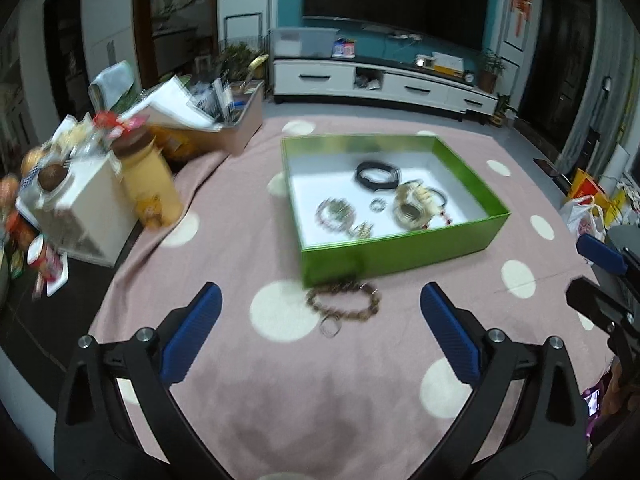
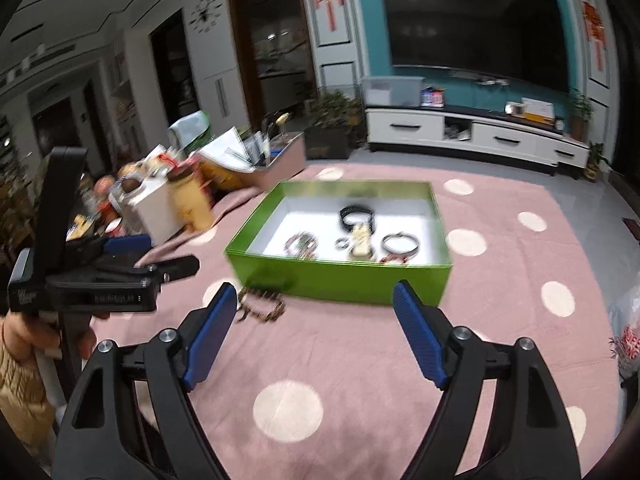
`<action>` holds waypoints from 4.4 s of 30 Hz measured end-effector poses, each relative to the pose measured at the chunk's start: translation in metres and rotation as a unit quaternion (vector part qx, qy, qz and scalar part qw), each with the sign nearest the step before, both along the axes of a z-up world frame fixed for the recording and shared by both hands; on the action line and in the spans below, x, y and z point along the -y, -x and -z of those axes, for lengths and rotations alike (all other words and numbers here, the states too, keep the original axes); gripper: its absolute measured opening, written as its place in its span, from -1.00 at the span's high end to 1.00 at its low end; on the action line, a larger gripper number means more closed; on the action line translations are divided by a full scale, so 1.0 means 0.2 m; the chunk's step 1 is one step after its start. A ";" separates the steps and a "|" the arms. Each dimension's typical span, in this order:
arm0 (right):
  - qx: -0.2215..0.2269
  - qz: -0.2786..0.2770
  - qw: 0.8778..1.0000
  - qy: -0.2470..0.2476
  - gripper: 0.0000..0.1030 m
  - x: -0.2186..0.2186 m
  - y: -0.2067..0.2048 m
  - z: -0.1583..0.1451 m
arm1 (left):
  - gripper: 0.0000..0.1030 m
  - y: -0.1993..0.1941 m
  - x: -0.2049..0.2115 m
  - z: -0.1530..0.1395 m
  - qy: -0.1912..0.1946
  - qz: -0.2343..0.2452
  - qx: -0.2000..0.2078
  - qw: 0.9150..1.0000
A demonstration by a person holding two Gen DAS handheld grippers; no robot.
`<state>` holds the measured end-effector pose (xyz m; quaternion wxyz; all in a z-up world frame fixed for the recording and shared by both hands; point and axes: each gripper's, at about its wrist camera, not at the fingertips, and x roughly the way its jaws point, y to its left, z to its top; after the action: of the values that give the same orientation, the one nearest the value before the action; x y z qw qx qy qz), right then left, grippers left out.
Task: Organize jewelry
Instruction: 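Withdraw both tools from the box toward the wooden bead bracelet and wire ring, then grasp the thin wire ring with the left tool while the right tool grasps the wooden bead bracelet, then carry the wire ring and wooden bead bracelet into the green box and open both tools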
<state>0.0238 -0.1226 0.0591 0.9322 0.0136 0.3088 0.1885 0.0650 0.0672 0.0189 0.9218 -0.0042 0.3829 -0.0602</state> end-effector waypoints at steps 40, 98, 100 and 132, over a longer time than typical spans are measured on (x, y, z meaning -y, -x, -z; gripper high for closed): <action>-0.169 -0.088 0.982 0.013 0.44 -0.43 -0.63 0.59 | 0.43 -0.18 0.11 0.55 0.008 0.072 -0.047 0.996; 0.027 0.027 0.999 -0.004 0.79 0.18 -0.36 -0.17 | 0.64 -0.20 0.32 -0.11 -0.026 0.069 0.062 0.995; 0.030 0.029 0.999 -0.004 0.79 0.18 -0.38 -0.19 | 0.64 -0.22 0.34 -0.13 -0.027 0.071 0.064 0.995; -0.047 0.062 0.997 0.026 0.80 0.19 -1.06 0.11 | 0.64 -0.92 0.45 0.13 -0.044 0.054 -0.025 0.997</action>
<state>0.2349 -0.1612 0.0365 0.9265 0.0174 0.3558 0.1211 0.2491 -0.0219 -0.0063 0.9066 0.0557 0.4078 -0.0933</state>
